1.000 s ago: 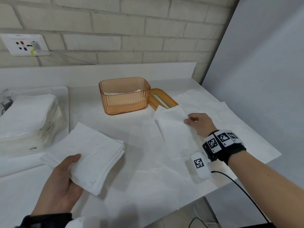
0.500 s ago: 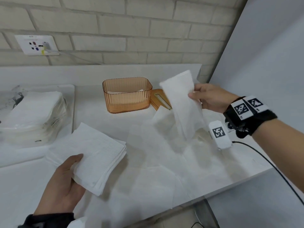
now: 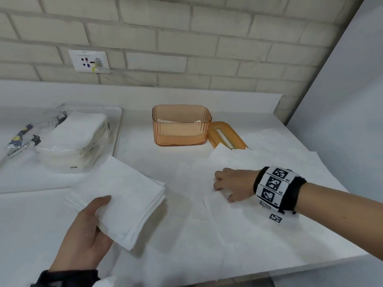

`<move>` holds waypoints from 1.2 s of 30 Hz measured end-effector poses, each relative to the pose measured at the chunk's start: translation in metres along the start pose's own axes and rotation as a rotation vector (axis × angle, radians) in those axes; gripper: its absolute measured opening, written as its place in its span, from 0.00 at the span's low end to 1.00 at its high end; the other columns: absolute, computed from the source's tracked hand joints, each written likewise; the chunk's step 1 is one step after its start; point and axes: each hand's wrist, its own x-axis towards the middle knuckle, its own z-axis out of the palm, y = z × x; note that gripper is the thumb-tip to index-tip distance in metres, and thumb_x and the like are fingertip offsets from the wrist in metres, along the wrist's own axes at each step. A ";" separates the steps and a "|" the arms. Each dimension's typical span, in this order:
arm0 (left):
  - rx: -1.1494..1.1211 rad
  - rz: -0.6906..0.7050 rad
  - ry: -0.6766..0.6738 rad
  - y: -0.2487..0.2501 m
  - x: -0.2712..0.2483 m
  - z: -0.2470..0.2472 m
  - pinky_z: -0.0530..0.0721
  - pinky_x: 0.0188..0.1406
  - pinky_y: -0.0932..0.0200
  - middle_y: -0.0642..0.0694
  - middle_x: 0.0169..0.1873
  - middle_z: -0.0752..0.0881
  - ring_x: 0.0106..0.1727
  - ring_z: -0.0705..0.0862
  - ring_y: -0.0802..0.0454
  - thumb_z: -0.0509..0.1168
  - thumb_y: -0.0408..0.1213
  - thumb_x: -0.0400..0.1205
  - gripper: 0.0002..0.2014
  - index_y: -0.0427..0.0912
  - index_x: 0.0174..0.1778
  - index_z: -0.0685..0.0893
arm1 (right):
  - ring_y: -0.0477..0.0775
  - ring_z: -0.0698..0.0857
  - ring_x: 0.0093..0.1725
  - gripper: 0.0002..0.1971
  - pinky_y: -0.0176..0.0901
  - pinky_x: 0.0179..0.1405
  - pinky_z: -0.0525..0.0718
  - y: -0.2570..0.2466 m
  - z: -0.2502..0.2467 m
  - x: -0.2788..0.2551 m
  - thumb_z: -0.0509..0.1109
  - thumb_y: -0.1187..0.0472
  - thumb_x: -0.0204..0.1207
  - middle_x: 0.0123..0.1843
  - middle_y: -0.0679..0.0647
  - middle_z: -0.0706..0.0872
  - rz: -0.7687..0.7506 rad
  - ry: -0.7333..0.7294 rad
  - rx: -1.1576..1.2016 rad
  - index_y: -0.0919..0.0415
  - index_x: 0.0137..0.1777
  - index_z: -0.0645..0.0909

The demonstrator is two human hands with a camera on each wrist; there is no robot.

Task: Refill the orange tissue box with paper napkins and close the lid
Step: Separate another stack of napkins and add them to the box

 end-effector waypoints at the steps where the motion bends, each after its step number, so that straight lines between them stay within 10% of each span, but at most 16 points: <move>1: -0.011 0.006 -0.008 0.000 -0.002 -0.001 0.87 0.42 0.52 0.43 0.43 0.89 0.37 0.90 0.53 0.69 0.32 0.71 0.13 0.38 0.51 0.84 | 0.56 0.68 0.65 0.24 0.48 0.52 0.74 0.002 0.004 0.001 0.68 0.59 0.75 0.67 0.53 0.68 -0.023 0.040 -0.013 0.55 0.71 0.68; 3: -0.025 0.027 0.015 0.000 -0.005 -0.003 0.86 0.45 0.49 0.43 0.44 0.90 0.38 0.91 0.52 0.72 0.33 0.61 0.20 0.37 0.50 0.85 | 0.52 0.67 0.61 0.27 0.46 0.48 0.70 0.004 0.009 0.003 0.72 0.58 0.72 0.63 0.49 0.69 -0.043 0.093 0.006 0.53 0.69 0.67; 5: -0.031 0.038 0.031 -0.002 -0.007 -0.007 0.87 0.44 0.49 0.43 0.45 0.91 0.38 0.91 0.53 0.67 0.32 0.70 0.09 0.38 0.44 0.88 | 0.52 0.67 0.57 0.23 0.48 0.50 0.70 0.006 0.010 0.005 0.72 0.58 0.71 0.54 0.47 0.72 -0.030 0.099 0.051 0.54 0.65 0.69; 12: -0.010 0.090 0.096 -0.009 -0.018 -0.010 0.89 0.37 0.54 0.44 0.40 0.92 0.36 0.91 0.54 0.61 0.31 0.82 0.20 0.38 0.28 0.92 | 0.49 0.65 0.55 0.10 0.47 0.55 0.67 0.018 0.008 0.005 0.66 0.51 0.78 0.49 0.45 0.71 -0.047 0.196 0.064 0.56 0.52 0.76; 23: -0.024 0.082 0.132 -0.015 -0.031 -0.007 0.87 0.40 0.53 0.46 0.37 0.91 0.35 0.91 0.54 0.61 0.31 0.80 0.07 0.37 0.48 0.84 | 0.59 0.83 0.62 0.17 0.53 0.68 0.78 0.049 -0.066 -0.028 0.64 0.66 0.81 0.66 0.60 0.82 -0.003 0.875 1.508 0.67 0.69 0.74; 26: -0.028 0.070 0.118 -0.016 -0.032 -0.005 0.87 0.39 0.53 0.45 0.37 0.91 0.35 0.91 0.54 0.62 0.30 0.79 0.07 0.37 0.48 0.84 | 0.58 0.82 0.60 0.18 0.50 0.65 0.78 0.033 -0.048 -0.013 0.62 0.66 0.82 0.67 0.59 0.81 0.161 0.763 1.642 0.69 0.70 0.73; 32: -0.019 0.082 0.113 -0.009 -0.025 -0.012 0.89 0.33 0.59 0.48 0.32 0.91 0.30 0.90 0.57 0.57 0.33 0.84 0.20 0.42 0.32 0.91 | 0.61 0.73 0.72 0.30 0.44 0.65 0.72 -0.010 0.001 0.010 0.61 0.53 0.82 0.76 0.61 0.70 0.599 0.287 1.040 0.69 0.78 0.60; 36: -0.042 0.027 0.081 -0.004 -0.021 -0.009 0.86 0.43 0.49 0.43 0.41 0.91 0.37 0.91 0.52 0.60 0.31 0.82 0.08 0.36 0.50 0.85 | 0.63 0.73 0.70 0.23 0.48 0.65 0.72 -0.032 0.013 0.019 0.58 0.55 0.82 0.73 0.64 0.70 0.686 0.316 0.856 0.70 0.71 0.67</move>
